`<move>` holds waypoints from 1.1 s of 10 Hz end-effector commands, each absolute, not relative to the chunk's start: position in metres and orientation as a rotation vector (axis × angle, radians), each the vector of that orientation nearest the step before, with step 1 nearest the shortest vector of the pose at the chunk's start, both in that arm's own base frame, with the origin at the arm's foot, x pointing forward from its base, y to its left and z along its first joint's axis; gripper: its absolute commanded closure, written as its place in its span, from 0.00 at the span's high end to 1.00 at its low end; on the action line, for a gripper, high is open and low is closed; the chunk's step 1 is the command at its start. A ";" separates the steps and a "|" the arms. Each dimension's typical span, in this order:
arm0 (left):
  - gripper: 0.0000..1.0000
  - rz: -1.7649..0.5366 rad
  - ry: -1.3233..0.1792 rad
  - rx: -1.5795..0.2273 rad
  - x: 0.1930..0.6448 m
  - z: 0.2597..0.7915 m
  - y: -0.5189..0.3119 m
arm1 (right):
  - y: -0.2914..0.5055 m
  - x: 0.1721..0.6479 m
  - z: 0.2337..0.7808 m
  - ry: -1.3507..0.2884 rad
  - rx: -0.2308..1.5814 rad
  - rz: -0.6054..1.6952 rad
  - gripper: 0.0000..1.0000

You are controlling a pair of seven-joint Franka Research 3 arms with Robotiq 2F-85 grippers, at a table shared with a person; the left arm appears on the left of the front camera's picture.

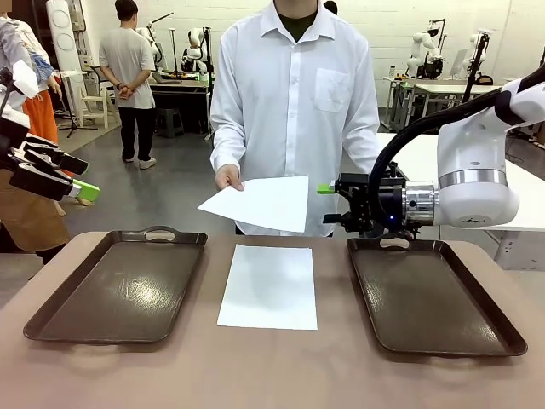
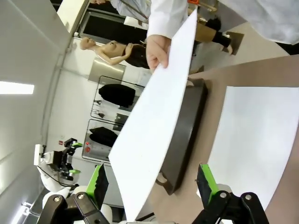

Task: Sort the A4 documents.
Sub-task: Receive the A4 Paper.

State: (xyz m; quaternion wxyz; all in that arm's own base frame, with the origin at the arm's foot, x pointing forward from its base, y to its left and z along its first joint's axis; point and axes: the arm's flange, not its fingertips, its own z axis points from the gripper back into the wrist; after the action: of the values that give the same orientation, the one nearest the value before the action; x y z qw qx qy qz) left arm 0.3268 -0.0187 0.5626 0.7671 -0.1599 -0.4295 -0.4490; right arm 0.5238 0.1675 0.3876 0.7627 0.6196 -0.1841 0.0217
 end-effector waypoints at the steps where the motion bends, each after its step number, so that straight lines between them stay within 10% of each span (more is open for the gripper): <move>1: 1.00 -0.981 -0.938 -0.354 0.329 0.561 -0.018 | 0.173 0.535 0.378 -0.372 1.403 0.016 1.00; 11: 1.00 -0.981 -0.938 -0.354 0.329 0.561 -0.018 | 0.211 0.572 0.349 -0.304 1.422 -0.040 1.00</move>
State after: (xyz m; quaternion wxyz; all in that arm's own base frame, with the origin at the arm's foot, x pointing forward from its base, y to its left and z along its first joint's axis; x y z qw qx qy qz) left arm 0.3268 -0.0187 0.5626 0.7671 -0.1599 -0.4295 -0.4489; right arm 0.5641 0.2021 0.3518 0.7536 0.6437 -0.1327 0.0056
